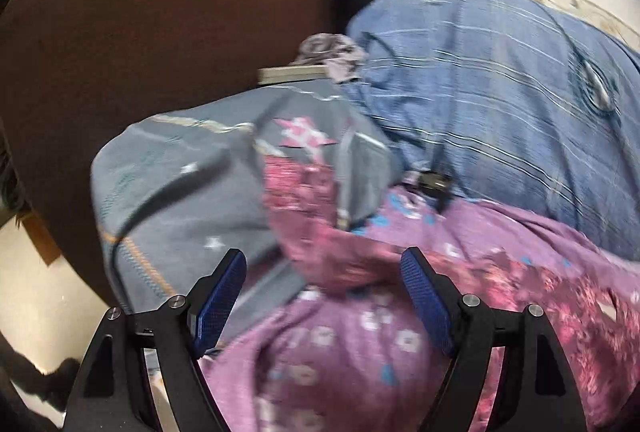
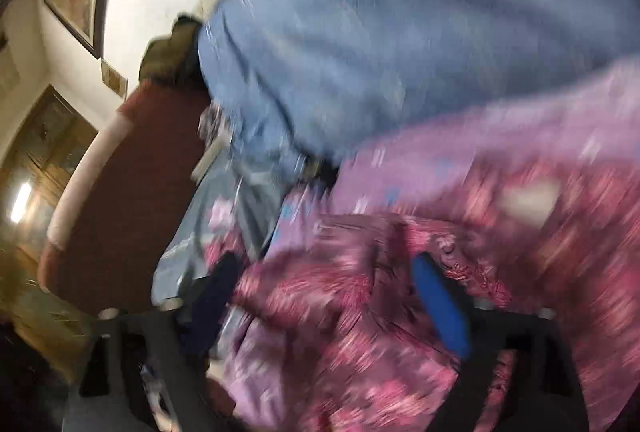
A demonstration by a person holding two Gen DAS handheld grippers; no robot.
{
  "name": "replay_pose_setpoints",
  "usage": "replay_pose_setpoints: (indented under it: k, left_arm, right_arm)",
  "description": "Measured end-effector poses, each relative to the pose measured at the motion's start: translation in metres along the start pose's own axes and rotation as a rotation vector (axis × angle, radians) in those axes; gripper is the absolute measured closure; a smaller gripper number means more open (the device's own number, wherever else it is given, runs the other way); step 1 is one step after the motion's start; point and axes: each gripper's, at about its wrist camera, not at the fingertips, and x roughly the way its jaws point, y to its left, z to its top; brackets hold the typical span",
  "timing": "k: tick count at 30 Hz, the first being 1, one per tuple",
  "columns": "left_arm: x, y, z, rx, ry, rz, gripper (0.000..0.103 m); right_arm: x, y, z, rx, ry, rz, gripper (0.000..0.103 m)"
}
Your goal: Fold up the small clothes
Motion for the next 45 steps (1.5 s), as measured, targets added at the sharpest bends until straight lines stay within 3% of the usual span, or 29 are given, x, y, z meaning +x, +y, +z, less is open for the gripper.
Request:
replay_pose_setpoints:
  k: [2, 3, 5, 8, 12, 16, 19, 20, 21, 24, 25, 27, 31, 36, 38, 40, 42, 44, 45]
  left_arm:
    - [0.002, 0.011, 0.001, -0.036, 0.011, 0.006, 0.023]
    - [0.005, 0.014, 0.002, -0.049, 0.023, -0.001, 0.023]
    - [0.015, 0.019, 0.004, -0.065, 0.066, -0.025, 0.024]
    - [0.028, 0.030, 0.004, -0.072, 0.109, -0.034, 0.024]
    - [0.037, 0.060, 0.015, -0.126, 0.131, -0.030, 0.025]
    - [0.041, 0.084, 0.031, -0.189, 0.170, -0.046, 0.025]
    - [0.046, 0.099, 0.035, -0.228, 0.214, -0.062, 0.025]
    - [0.045, 0.104, 0.038, -0.243, 0.210, -0.057, 0.025]
    - [0.044, 0.108, 0.042, -0.256, 0.203, -0.048, 0.025]
    - [0.047, 0.107, 0.061, -0.256, 0.211, -0.053, 0.025]
    - [0.050, 0.105, 0.067, -0.249, 0.217, -0.044, 0.025]
    - [0.061, 0.096, 0.080, -0.231, 0.234, -0.025, 0.025]
    - [0.094, 0.077, 0.096, -0.230, 0.296, -0.019, 0.025]
    - [0.156, 0.058, 0.117, -0.202, 0.381, 0.035, 0.027]
    - [0.180, 0.056, 0.121, -0.196, 0.418, 0.028, 0.031]
    - [0.200, 0.061, 0.121, -0.233, 0.454, 0.026, 0.051]
    - [0.207, 0.059, 0.124, -0.230, 0.416, 0.005, 0.051]
    - [0.212, 0.052, 0.125, -0.182, 0.409, -0.021, 0.067]
    - [0.215, 0.049, 0.125, -0.164, 0.409, -0.036, 0.082]
  right_arm:
    - [-0.029, -0.019, -0.011, 0.013, -0.072, -0.023, 0.024]
    - [-0.049, -0.032, -0.015, 0.012, -0.142, -0.086, 0.018]
    - [-0.067, -0.057, -0.022, 0.056, -0.203, -0.149, 0.017]
    - [-0.056, -0.075, -0.030, 0.103, -0.163, -0.149, 0.031]
    - [-0.017, -0.064, -0.040, 0.009, -0.101, -0.181, 0.051]
    - [0.017, -0.053, -0.045, -0.078, -0.070, -0.225, 0.052]
    - [0.056, -0.065, -0.060, -0.115, 0.097, -0.353, 0.050]
    - [0.057, -0.061, -0.064, -0.160, 0.062, -0.372, 0.052]
    - [0.050, -0.052, -0.064, -0.180, 0.041, -0.362, 0.053]
    - [0.013, -0.022, -0.060, -0.235, -0.055, -0.158, 0.053]
    - [0.001, -0.015, -0.061, -0.270, -0.103, -0.145, 0.040]
    - [-0.013, -0.017, -0.063, -0.272, -0.176, -0.173, 0.026]
    - [-0.013, -0.043, -0.056, -0.184, -0.153, -0.190, 0.029]
    - [-0.029, -0.044, -0.054, -0.226, -0.194, -0.208, 0.029]
    - [-0.031, -0.042, -0.054, -0.241, -0.198, -0.212, 0.029]
    - [-0.033, -0.043, -0.054, -0.249, -0.196, -0.219, 0.029]
    - [-0.033, -0.046, -0.053, -0.253, -0.200, -0.229, 0.029]
    - [-0.034, -0.049, -0.052, -0.250, -0.198, -0.231, 0.029]
    - [-0.036, -0.051, -0.051, -0.244, -0.199, -0.229, 0.029]
